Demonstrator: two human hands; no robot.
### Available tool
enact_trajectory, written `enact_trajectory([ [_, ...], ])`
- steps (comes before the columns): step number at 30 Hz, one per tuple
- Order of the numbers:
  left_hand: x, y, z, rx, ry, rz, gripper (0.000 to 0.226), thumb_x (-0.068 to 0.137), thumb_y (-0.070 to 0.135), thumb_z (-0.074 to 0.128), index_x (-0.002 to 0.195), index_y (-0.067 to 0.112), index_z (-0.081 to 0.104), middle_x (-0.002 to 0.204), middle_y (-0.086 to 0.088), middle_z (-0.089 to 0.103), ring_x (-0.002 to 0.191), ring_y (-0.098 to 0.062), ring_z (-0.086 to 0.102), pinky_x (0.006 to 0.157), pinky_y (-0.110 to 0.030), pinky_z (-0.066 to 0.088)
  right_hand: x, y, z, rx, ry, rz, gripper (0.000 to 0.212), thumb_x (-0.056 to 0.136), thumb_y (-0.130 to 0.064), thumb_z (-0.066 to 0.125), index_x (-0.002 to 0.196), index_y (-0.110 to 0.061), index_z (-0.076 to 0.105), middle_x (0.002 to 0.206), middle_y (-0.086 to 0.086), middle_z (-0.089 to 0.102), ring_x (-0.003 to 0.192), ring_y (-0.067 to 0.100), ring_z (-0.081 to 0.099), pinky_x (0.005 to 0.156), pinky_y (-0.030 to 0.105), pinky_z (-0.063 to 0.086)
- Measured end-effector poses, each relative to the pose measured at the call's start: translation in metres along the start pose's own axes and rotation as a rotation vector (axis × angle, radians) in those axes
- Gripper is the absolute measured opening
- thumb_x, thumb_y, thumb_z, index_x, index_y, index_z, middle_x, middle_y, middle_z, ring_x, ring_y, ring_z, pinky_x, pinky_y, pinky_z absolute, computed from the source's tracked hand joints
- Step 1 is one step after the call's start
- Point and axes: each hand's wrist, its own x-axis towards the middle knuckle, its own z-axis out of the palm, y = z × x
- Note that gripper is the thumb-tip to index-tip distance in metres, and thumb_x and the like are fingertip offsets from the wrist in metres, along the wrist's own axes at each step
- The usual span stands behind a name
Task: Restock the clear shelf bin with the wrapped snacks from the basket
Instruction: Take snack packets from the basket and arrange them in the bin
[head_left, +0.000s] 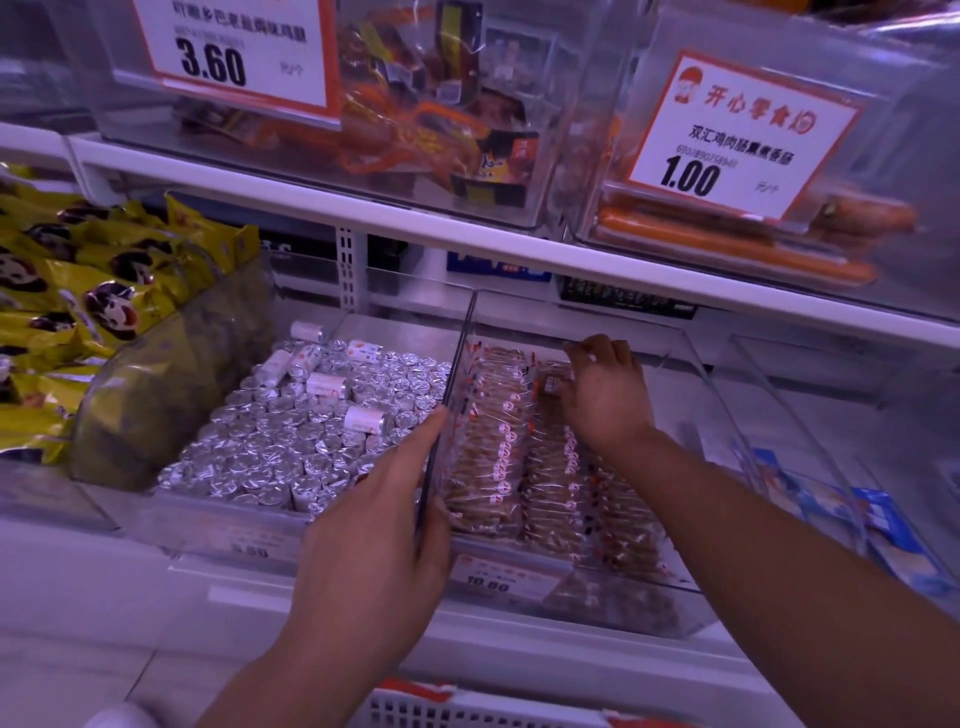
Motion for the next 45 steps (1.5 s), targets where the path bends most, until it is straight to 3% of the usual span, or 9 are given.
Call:
enact_trajectory([
  [5,0.001,-0.001,0.002,0.040,0.017,0.009,0.076,0.090,0.026,0.061,0.149,0.052,0.020,0.108,0.020,0.068,0.055,-0.005,0.052,0.047,-0.023,0.031,-0.009,-0.021,-0.023,0.782,0.162,0.573,0.036,0.089,-0.020,0.058,0.123,-0.009,0.062,0.113,0.016,0.064,0.112,0.033,0.059,0.084,0.034,0.047],
  [8,0.001,0.000,0.003,0.065,0.055,0.005,0.079,0.087,0.021,0.065,0.149,0.048,0.025,0.075,0.019,0.055,0.047,0.000,0.040,0.047,-0.013,0.021,-0.019,-0.053,-0.041,1.225,-0.140,0.771,0.031,0.096,-0.030,0.049,0.104,-0.006,0.067,0.089,0.010,0.067,0.088,0.028,0.063,0.075,0.034,0.043],
  [13,-0.002,0.000,0.004,0.097,0.081,0.090,0.079,0.088,0.022,0.064,0.153,0.044,0.024,0.091,0.010,0.071,0.056,-0.014,0.057,0.047,-0.015,0.020,-0.020,-0.101,-0.030,1.287,-0.417,0.684,0.061,0.101,-0.051,0.037,0.151,-0.016,0.034,0.151,0.014,0.044,0.135,0.033,0.047,0.114,0.050,0.035],
  [20,-0.001,-0.008,0.008,0.108,0.072,0.102,0.080,0.089,0.021,0.063,0.154,0.044,0.021,0.087,0.010,0.069,0.051,-0.007,0.039,0.045,-0.017,0.022,-0.027,-0.076,-0.028,1.325,-0.397,0.663,0.052,0.102,-0.050,0.037,0.126,-0.012,0.061,0.103,0.006,0.070,0.100,0.025,0.065,0.092,0.036,0.044],
  [24,-0.009,-0.006,0.006,-0.002,0.091,0.152,0.063,0.095,0.021,0.054,0.153,0.032,0.031,0.135,0.004,0.059,0.104,-0.021,0.063,0.077,-0.040,0.052,-0.050,-0.063,-0.056,1.102,-0.143,0.541,0.044,0.104,-0.034,0.039,0.138,-0.010,0.052,0.136,0.010,0.059,0.123,0.026,0.055,0.100,0.033,0.039],
  [29,-0.053,-0.003,0.018,0.050,0.185,0.496,0.041,0.090,0.008,0.052,0.130,0.009,0.058,0.142,-0.011,0.052,0.132,-0.032,0.049,0.105,-0.049,0.039,-0.188,-0.042,-0.086,1.231,0.376,0.025,0.026,0.096,-0.013,0.049,0.114,-0.025,0.064,0.099,-0.007,0.070,0.092,0.010,0.067,0.082,0.021,0.050],
  [33,-0.125,-0.039,0.052,0.090,-0.353,0.491,0.031,0.089,0.011,0.054,0.119,0.014,0.064,0.118,-0.007,0.066,0.105,-0.030,0.063,0.090,-0.040,0.048,-0.331,-0.040,-0.001,0.905,-0.283,-0.084,0.020,0.094,-0.019,0.049,0.104,-0.016,0.066,0.085,-0.002,0.069,0.076,0.019,0.067,0.073,0.030,0.053],
  [37,-0.208,-0.114,0.085,0.406,-1.091,0.165,0.038,0.096,0.025,0.050,0.134,0.024,0.054,0.129,-0.007,0.061,0.116,-0.030,0.060,0.094,-0.037,0.046,-0.429,-0.027,0.106,0.460,-1.234,-0.035,0.049,0.095,-0.032,0.059,0.138,-0.009,0.050,0.134,0.019,0.058,0.123,0.032,0.057,0.099,0.032,0.046],
  [45,-0.304,-0.165,0.167,0.352,-1.144,-0.461,0.102,0.069,0.066,0.073,0.152,0.024,0.029,0.155,-0.014,0.028,0.144,-0.041,0.026,0.110,-0.044,0.036,-0.496,-0.113,0.191,0.625,-1.266,0.327,0.061,0.081,-0.042,0.072,0.130,-0.014,0.051,0.122,0.017,0.060,0.116,0.036,0.056,0.098,0.039,0.046],
])
